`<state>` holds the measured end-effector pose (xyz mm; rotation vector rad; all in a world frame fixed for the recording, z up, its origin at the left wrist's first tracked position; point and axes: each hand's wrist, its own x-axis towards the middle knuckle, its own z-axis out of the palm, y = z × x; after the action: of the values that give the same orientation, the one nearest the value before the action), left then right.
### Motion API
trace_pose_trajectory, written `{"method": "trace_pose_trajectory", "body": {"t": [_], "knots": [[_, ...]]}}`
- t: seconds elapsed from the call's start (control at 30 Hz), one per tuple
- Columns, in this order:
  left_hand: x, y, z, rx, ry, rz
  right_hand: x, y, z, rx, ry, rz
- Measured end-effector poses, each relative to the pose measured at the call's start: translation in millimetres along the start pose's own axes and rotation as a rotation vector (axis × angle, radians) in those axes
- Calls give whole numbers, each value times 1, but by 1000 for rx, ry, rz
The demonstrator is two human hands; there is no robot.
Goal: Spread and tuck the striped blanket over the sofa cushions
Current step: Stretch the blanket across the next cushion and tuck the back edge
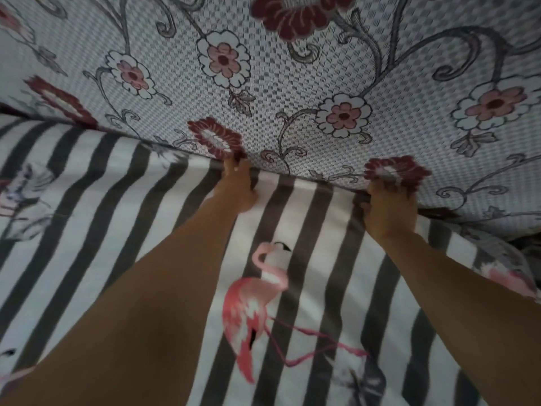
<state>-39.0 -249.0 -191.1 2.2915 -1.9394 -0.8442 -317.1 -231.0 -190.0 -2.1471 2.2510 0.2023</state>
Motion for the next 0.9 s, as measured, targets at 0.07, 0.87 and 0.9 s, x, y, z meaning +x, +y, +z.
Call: {"method": "trace_pose_trajectory", "body": {"t": [0.07,0.87,0.9], "knots": [[-5,-4,5,-7,-24,42,-7,-2,4,-31,-12,-22],[-228,-49,-109,-18,50,139,-157,-104,-144,141,-44,-388],[-233,-56,-113,-16,56,136,-162,-110,-147,131,-50,-401]]}}
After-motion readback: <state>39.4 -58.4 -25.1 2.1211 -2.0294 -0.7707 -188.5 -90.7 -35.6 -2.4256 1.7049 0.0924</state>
